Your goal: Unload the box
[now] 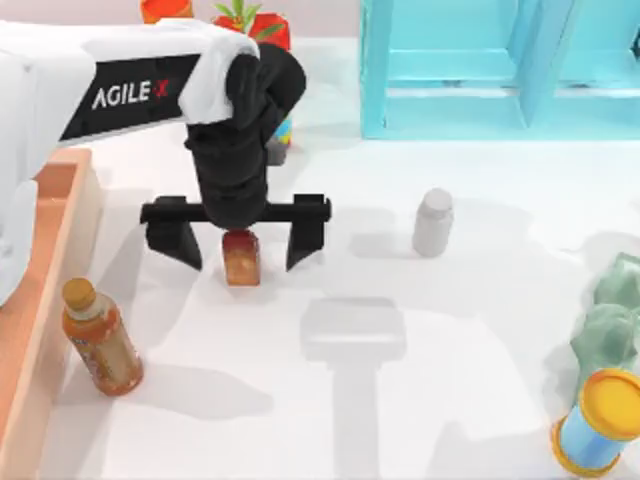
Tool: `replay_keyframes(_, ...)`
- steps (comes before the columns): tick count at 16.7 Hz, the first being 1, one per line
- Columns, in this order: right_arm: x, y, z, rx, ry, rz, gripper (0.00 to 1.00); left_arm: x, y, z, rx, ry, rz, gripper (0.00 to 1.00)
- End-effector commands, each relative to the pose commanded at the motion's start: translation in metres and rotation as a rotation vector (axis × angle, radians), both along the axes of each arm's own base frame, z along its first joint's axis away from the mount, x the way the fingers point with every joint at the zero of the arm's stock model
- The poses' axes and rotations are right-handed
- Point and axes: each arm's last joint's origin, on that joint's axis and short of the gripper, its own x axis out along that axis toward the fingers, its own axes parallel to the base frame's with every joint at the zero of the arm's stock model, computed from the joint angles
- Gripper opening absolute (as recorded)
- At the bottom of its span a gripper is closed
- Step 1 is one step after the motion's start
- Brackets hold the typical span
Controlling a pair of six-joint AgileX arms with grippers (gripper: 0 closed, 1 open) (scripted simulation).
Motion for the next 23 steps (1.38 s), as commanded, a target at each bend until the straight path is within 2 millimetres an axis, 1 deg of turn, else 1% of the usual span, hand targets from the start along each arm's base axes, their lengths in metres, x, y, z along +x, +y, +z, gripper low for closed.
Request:
replay_keyframes(2,0.0,0.0,0.0,0.0,0.0,0.0,1.0,0.0,0.0,0.001,0.0,0.0,0.001,1.0)
replay_keyframes(3,0.0,0.0,0.0,0.0,0.0,0.0,1.0,0.001,-0.001,0.005,0.0,-0.001,0.001,1.0)
replay_keyframes(6,0.0,0.0,0.0,0.0,0.0,0.0,1.0,0.003,-0.002,0.03,-0.005,-0.004,0.0,1.0)
replay_keyframes(9,0.0,0.0,0.0,0.0,0.0,0.0,1.0,0.002,-0.001,0.051,0.004,0.008,0.001,1.0)
replay_keyframes(12,0.0,0.0,0.0,0.0,0.0,0.0,1.0,0.001,0.0,0.076,0.002,0.004,0.001,1.0)
replay_keyframes(13,0.0,0.0,0.0,0.0,0.0,0.0,1.0,0.0,0.0,0.08,0.0,0.0,0.001,1.0)
replay_keyframes(17,0.0,0.0,0.0,0.0,0.0,0.0,1.0,0.001,0.001,0.079,0.001,0.003,0.001,1.0)
replay_keyframes(18,0.0,0.0,0.0,0.0,0.0,0.0,1.0,0.001,0.007,0.08,0.002,0.005,0.001,1.0)
replay_keyframes(20,0.0,0.0,0.0,0.0,0.0,0.0,1.0,0.004,0.03,0.088,0.002,0.007,0.0,1.0)
replay_keyframes(21,0.0,0.0,0.0,0.0,0.0,0.0,1.0,0.007,0.047,0.092,0.002,0.008,0.0,1.0)
replay_keyframes(23,0.0,0.0,0.0,0.0,0.0,0.0,1.0,0.013,0.092,0.1,0.0,0.009,0.001,1.0)
